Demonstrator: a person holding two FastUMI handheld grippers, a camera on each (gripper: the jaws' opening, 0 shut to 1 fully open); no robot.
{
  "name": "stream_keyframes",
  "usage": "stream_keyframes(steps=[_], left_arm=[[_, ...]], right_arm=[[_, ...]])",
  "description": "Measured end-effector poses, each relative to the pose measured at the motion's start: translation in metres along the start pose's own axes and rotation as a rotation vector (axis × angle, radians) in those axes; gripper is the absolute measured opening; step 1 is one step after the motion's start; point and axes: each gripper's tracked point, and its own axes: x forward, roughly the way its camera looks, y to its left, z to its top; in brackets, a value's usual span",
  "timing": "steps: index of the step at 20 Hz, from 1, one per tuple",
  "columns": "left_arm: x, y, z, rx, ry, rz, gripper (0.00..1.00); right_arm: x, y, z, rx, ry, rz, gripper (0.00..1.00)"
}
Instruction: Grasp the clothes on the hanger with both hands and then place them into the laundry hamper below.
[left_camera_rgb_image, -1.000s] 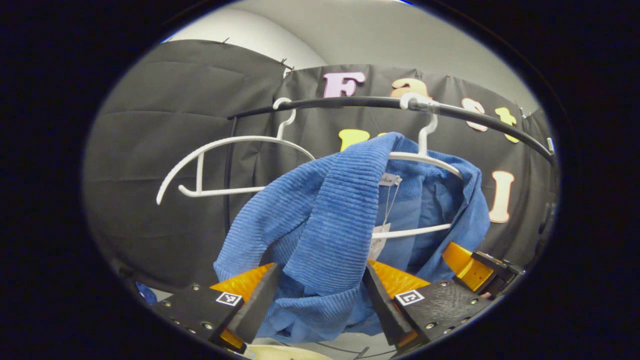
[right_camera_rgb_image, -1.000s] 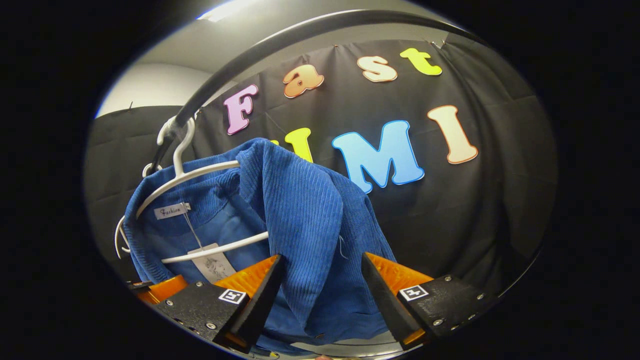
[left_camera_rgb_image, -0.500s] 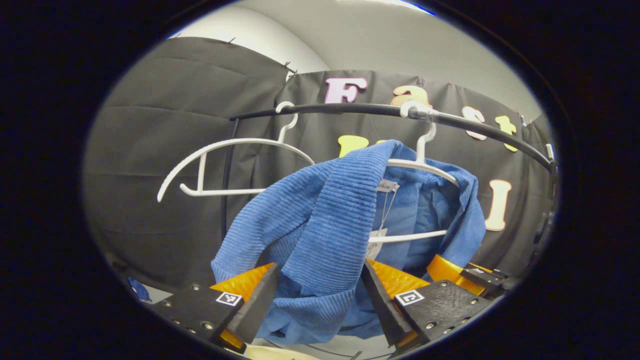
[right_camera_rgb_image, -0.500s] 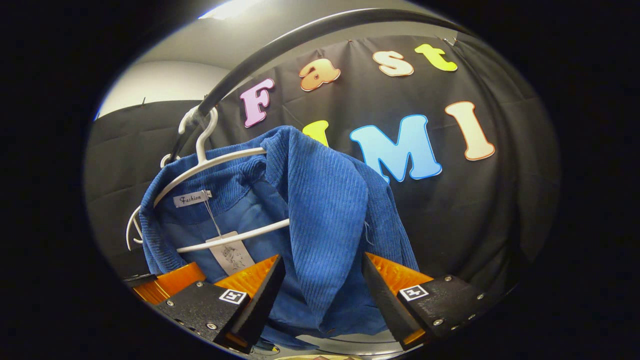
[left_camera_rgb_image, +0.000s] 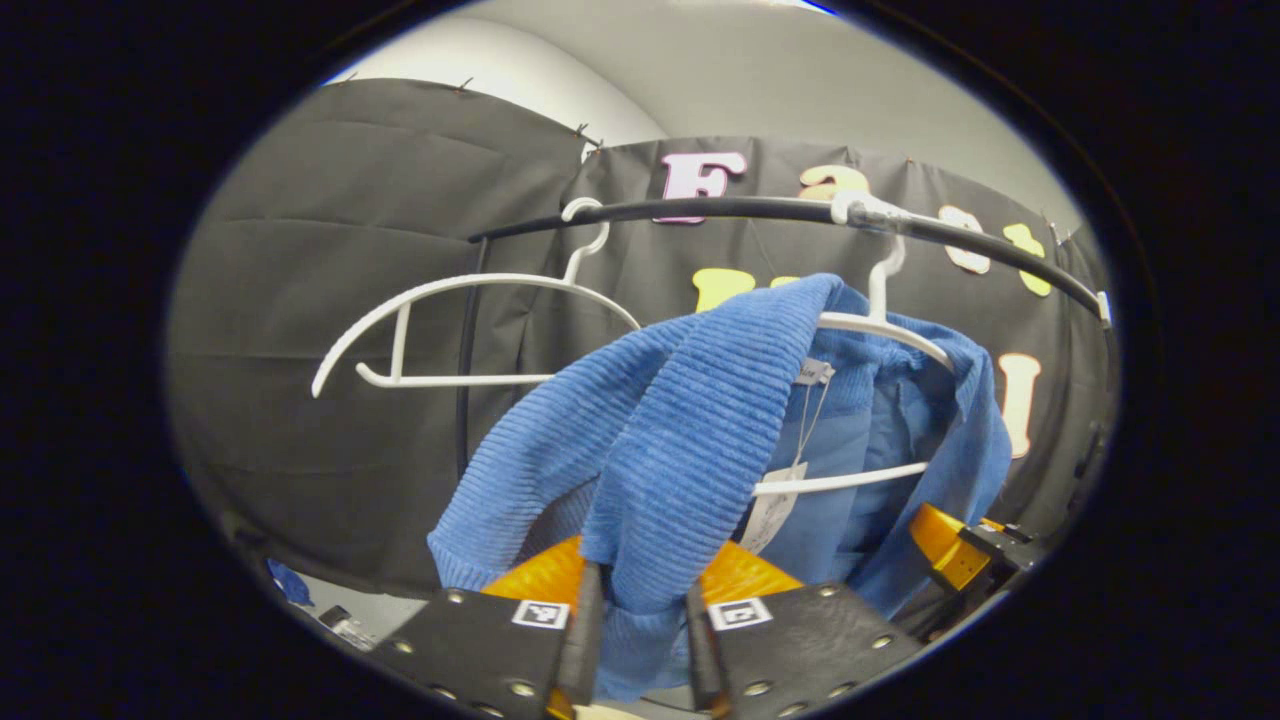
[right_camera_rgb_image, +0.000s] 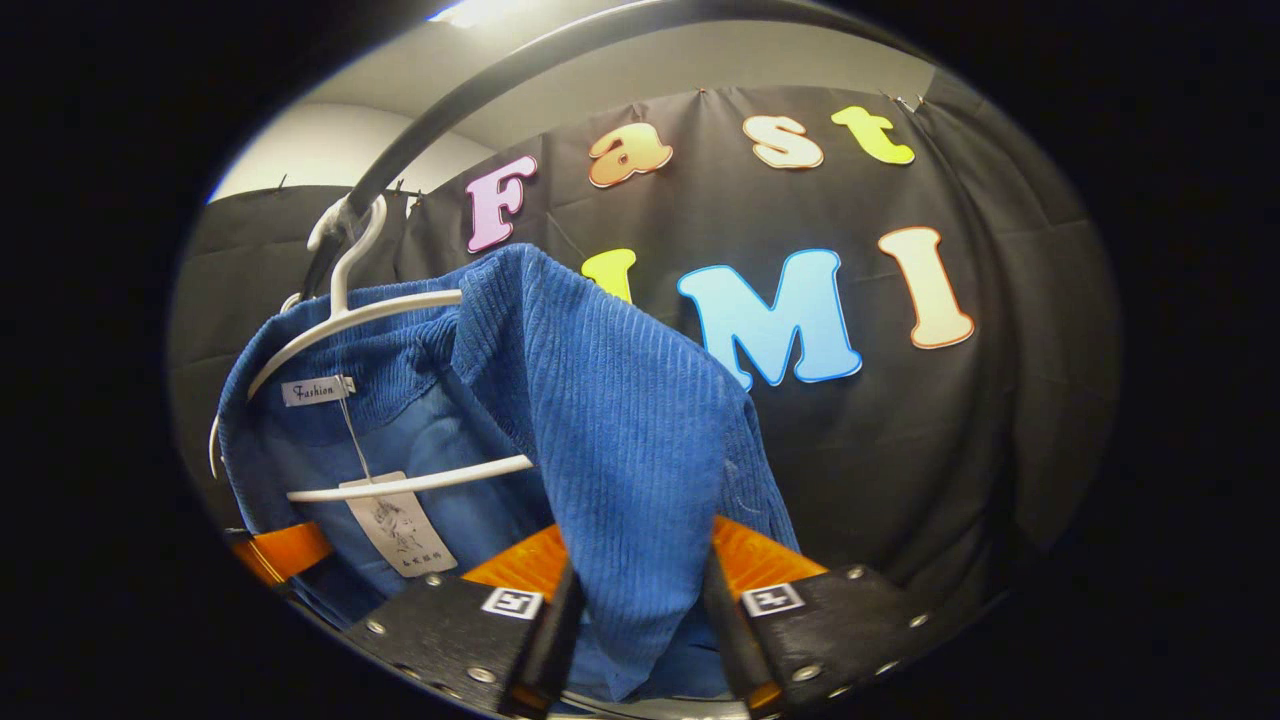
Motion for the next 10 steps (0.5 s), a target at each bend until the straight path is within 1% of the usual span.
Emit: stream_keyframes(steps=[1, 2, 3, 5, 6, 7, 10], left_arm=[[0.0, -0.003, -0.001, -0.015, 0.002, -0.02, 0.24], [-0.002, -0.011, -0.004, -0.028, 0.015, -0.07, 0.14], [-0.003, -0.015, -0.006, -0.033, 0.022, -0.103, 0.15], [-0.011, -0.012, -0.004, -0.018, 0.024, -0.14, 0.08], [-0.012, -0.001, 0.0, -0.016, 0.011, -0.112, 0.05], [-0.013, -0.004, 0.001, -0.021, 0.02, -0.135, 0.01], [-0.027, 0.005, 0.009, -0.044, 0.002, -0.161, 0.01]], right_arm=[[-0.003, -0.003, 0.004, -0.006, -0.015, -0.016, 0.38], [-0.004, 0.002, 0.007, 0.011, -0.033, 0.004, 0.16], [-0.004, 0.009, 0.011, 0.03, -0.054, 0.037, 0.07], [-0.01, 0.016, 0.013, 0.021, -0.055, 0.069, 0.0], [-0.01, 0.014, 0.008, 0.019, -0.037, 0.071, 0.0], [-0.01, 0.012, 0.005, 0.027, -0.022, 0.065, 0.0], [-0.003, 0.001, 0.015, 0.048, -0.046, 0.023, 0.0]])
